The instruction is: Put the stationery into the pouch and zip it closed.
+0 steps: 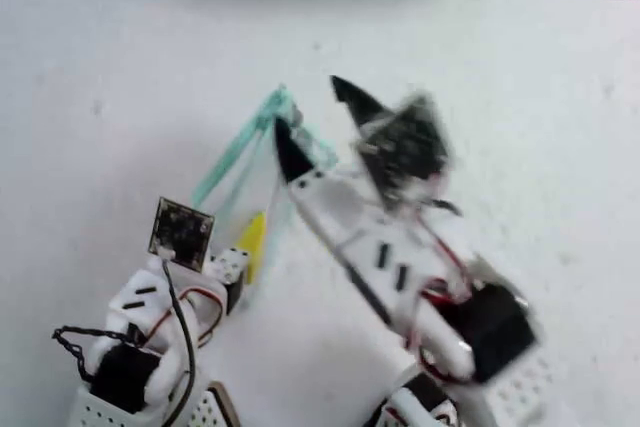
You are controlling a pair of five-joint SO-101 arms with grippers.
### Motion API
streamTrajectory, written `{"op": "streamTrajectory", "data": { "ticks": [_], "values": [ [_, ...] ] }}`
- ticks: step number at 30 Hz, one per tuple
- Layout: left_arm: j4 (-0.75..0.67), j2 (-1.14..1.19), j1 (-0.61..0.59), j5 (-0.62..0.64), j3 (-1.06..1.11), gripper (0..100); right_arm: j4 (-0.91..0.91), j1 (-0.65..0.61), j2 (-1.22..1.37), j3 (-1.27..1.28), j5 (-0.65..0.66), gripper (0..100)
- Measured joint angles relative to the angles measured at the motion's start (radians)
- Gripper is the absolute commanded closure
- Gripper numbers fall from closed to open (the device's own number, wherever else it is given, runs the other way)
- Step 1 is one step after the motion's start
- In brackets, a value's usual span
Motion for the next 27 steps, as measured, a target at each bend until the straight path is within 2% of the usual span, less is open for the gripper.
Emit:
{"op": "streamTrajectory", "data": {
  "ticks": [7, 11, 18, 27],
  "values": [
    [-0.005, 0.000, 0.000, 0.000, 0.000, 98, 0.035, 0.130, -0.005, -0.032, 0.054, 85.0],
    [-0.005, 0.000, -0.006, -0.043, 0.002, 98, 0.046, 0.192, 0.060, -0.032, 0.057, 85.1],
    [-0.005, 0.002, -0.167, -0.083, -0.063, 98, 0.061, 0.278, 0.255, -0.032, 0.069, 85.1],
    [-0.005, 0.002, -0.272, -0.084, -0.072, 98, 0.078, 0.279, 0.476, -0.032, 0.299, 85.4]
  ]
}}
